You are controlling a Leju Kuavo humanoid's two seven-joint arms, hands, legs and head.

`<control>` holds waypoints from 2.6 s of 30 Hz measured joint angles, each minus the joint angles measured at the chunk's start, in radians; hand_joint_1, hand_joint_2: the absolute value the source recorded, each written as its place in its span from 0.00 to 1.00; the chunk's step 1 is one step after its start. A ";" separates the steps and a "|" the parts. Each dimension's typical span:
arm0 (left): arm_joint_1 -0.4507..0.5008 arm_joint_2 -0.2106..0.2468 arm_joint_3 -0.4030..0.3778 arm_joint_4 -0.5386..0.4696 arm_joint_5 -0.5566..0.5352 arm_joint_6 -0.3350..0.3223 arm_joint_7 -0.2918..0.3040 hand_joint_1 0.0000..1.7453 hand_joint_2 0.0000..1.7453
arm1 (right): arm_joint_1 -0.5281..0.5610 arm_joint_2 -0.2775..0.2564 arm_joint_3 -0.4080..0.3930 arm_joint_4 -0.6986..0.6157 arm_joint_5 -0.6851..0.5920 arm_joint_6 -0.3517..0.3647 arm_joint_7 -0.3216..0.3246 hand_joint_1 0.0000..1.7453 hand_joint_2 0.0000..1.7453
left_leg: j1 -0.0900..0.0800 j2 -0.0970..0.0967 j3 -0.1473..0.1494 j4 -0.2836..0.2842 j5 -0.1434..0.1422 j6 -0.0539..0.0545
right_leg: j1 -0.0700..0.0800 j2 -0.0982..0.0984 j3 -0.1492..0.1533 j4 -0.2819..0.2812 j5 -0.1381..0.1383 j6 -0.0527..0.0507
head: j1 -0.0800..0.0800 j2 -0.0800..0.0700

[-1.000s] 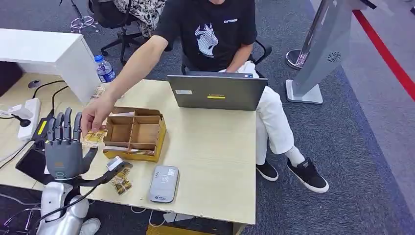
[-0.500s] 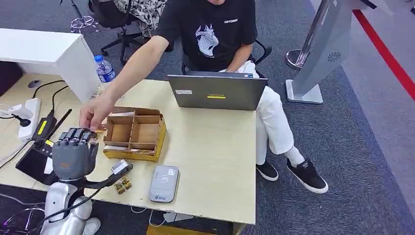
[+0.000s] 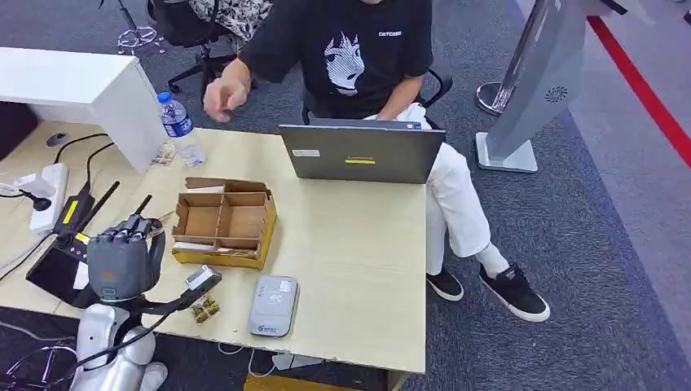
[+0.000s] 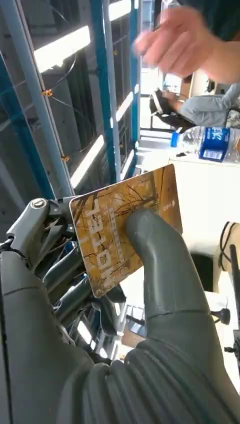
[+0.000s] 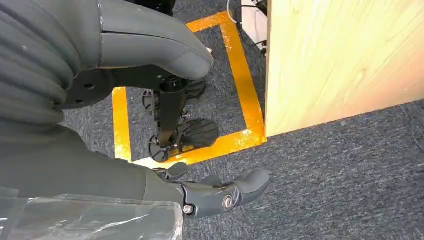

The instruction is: Pass the card to the sensor for recognition and then transmit it.

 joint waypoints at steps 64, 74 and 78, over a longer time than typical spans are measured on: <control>0.046 -0.005 -0.422 0.207 0.181 -0.262 -0.044 1.00 1.00 | -0.022 0.023 -0.081 -0.003 0.111 0.003 0.014 0.00 1.00 | -0.001 0.000 -0.002 0.000 0.003 0.001 | 0.000 0.000 -0.002 0.000 0.002 0.000 | 0.000 0.000; 0.025 -0.008 -0.432 0.220 0.167 -0.221 -0.035 1.00 1.00 | -0.027 0.025 -0.097 -0.003 0.128 0.002 0.017 0.00 1.00 | 0.000 0.000 -0.003 0.000 0.004 0.000 | 0.000 0.000 -0.003 0.000 0.003 0.000 | 0.000 0.000; 0.025 -0.008 -0.431 0.195 0.171 -0.201 -0.035 1.00 1.00 | -0.027 0.025 -0.101 -0.003 0.130 0.002 0.016 0.00 1.00 | 0.000 0.000 -0.004 0.000 0.004 0.001 | 0.000 0.000 -0.003 0.000 0.003 0.000 | 0.000 0.000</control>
